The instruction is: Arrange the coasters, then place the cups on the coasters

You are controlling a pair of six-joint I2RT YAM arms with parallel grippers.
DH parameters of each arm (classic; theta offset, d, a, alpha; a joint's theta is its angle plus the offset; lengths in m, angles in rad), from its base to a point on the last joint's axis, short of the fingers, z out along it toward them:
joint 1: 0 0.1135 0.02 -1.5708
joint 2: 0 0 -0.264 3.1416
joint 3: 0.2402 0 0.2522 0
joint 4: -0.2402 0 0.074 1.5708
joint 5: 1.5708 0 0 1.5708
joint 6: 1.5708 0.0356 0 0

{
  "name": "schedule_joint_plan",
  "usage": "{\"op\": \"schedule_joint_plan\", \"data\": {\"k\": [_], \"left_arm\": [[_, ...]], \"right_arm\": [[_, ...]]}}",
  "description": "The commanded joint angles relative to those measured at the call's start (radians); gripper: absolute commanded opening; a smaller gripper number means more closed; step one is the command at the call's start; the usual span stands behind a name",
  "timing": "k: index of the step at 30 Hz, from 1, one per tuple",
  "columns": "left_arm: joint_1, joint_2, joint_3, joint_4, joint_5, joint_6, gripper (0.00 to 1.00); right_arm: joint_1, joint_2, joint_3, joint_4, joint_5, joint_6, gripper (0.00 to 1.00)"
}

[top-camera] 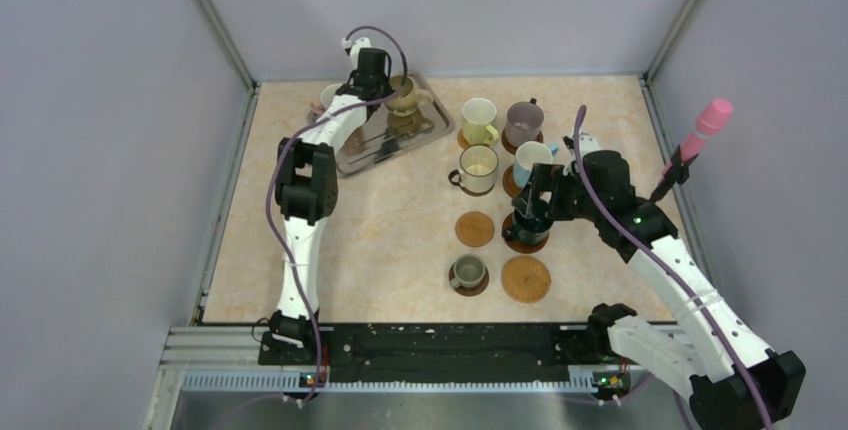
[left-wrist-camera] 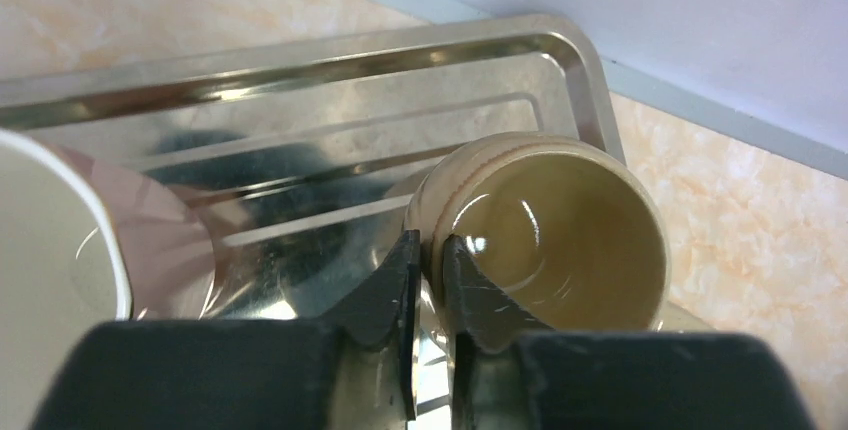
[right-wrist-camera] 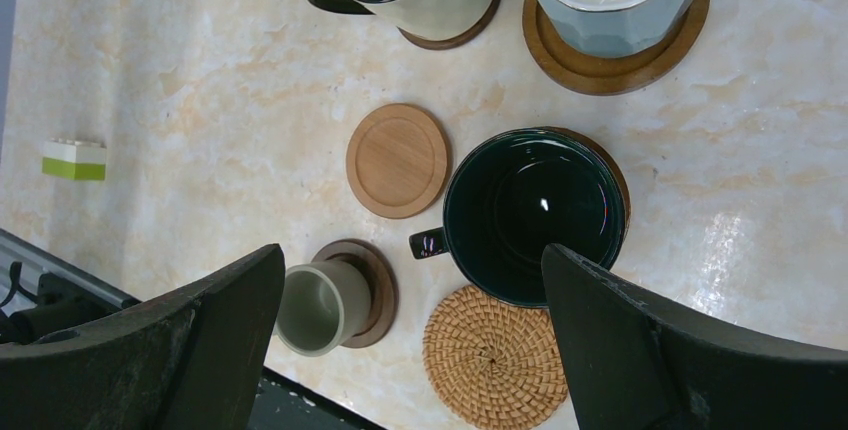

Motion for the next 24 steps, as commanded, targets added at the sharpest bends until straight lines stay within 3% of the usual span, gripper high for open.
{"op": "schedule_joint_plan", "data": {"k": [1,6,24], "left_arm": [[-0.004,-0.106,-0.037,0.024,0.042,0.032,0.1],[-0.004,-0.138,-0.045,0.004,0.066,0.05,0.0],[-0.005,-0.366,-0.264,-0.041,0.072,0.132,0.0]], "right_arm": [[-0.008,-0.01,0.013,0.049,-0.007,0.002,0.99],[-0.008,-0.038,0.004,0.047,-0.008,0.018,0.99],[-0.008,-0.075,0.007,0.039,-0.03,0.075,0.98]]}}
